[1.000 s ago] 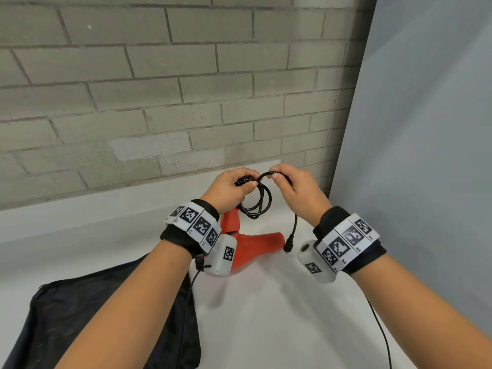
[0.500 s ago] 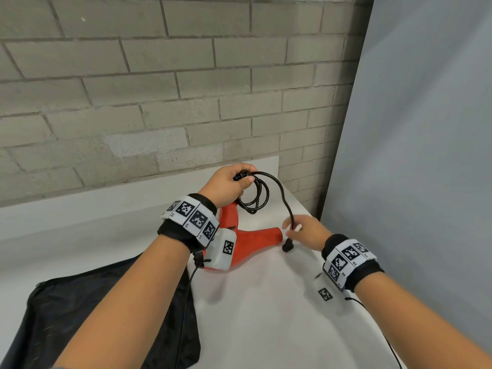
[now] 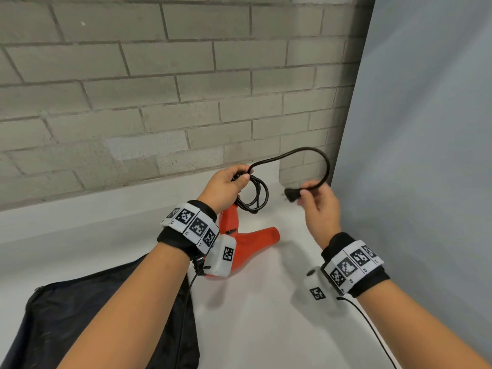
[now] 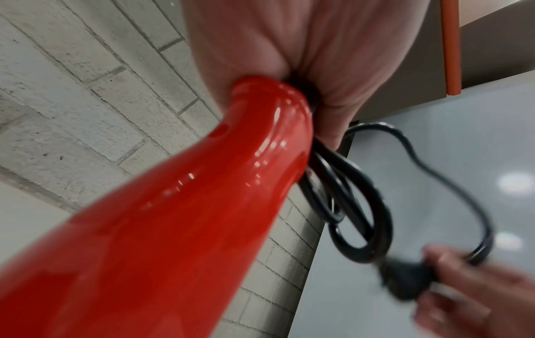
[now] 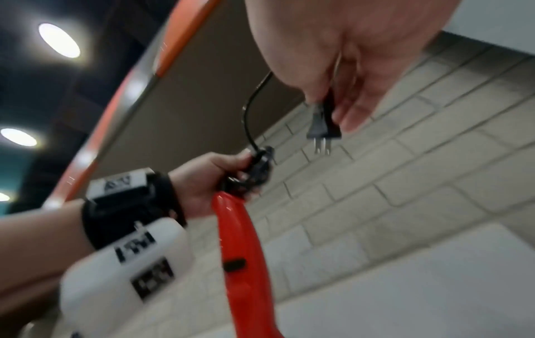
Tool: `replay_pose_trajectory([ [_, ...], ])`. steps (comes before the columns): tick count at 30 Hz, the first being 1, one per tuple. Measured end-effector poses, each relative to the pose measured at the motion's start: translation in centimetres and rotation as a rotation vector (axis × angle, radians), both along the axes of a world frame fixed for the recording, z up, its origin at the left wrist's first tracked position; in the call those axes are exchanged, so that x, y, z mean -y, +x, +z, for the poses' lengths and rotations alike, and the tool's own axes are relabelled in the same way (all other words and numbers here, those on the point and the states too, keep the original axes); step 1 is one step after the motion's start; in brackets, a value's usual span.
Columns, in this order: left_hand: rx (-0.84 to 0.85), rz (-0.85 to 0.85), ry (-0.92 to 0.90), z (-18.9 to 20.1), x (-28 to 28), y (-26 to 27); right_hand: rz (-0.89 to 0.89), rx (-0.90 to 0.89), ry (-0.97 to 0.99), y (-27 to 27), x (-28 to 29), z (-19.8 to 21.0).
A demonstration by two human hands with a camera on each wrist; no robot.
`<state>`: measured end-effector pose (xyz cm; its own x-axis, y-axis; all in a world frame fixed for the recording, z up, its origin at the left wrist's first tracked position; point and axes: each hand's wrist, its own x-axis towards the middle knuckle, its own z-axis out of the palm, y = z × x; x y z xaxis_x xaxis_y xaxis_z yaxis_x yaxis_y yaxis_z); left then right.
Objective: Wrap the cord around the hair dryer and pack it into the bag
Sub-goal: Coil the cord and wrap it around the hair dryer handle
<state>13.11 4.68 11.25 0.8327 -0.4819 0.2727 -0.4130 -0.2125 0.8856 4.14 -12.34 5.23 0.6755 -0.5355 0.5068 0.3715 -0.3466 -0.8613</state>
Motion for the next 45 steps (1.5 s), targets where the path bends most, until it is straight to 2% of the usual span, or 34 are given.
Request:
replay_pose_trajectory([
  [2,0.013,0.002,0.0,0.0,0.0,0.0,0.064,0.223,0.066,-0.5,-1.6,1.9],
  [3,0.017,0.004,-0.001,-0.1,0.0,0.0,0.108,0.255,0.062,-0.7,-2.3,2.6],
  [6,0.018,0.005,-0.004,-0.1,-0.1,0.1,0.18,0.14,-0.031,-0.4,-3.9,3.2],
  [12,0.01,-0.006,-0.015,-0.1,-0.2,0.3,0.126,-0.055,-0.174,1.9,-5.1,2.3],
  [17,-0.04,-0.073,-0.037,-0.1,-0.3,0.0,-0.005,0.009,-0.285,3.4,-6.5,1.9],
  [20,-0.089,-0.129,-0.056,-0.3,-0.4,-0.3,0.165,-0.129,-0.132,4.4,-6.7,2.0],
  [23,-0.11,-0.1,-0.066,-0.4,-0.6,-0.3,0.317,-0.253,-0.105,4.8,-6.3,1.9],
  [26,-0.138,-0.109,-0.092,-0.2,-0.8,-0.3,0.308,-0.26,-0.196,4.4,-5.5,1.7],
  [29,-0.143,-0.12,-0.113,0.0,-0.8,-0.3,0.326,-0.302,-0.396,3.4,-4.3,1.1],
  [32,-0.185,-0.133,-0.137,0.1,-0.6,-0.2,0.308,-0.477,-0.575,2.4,-2.9,-0.3],
  [35,-0.2,-0.132,-0.14,0.0,-0.3,0.0,0.222,-0.778,-0.635,2.2,-0.9,-1.9],
  [39,-0.169,-0.107,-0.126,0.1,-0.1,0.2,0.212,-1.175,-0.732,1.5,0.9,-3.2],
  [43,-0.147,-0.111,-0.073,0.3,0.0,0.0,0.208,-1.326,-0.881,1.8,1.3,-3.1],
  [45,-0.139,-0.107,-0.077,0.4,-0.2,0.0,0.197,-1.326,-0.927,2.0,1.0,-2.8],
])
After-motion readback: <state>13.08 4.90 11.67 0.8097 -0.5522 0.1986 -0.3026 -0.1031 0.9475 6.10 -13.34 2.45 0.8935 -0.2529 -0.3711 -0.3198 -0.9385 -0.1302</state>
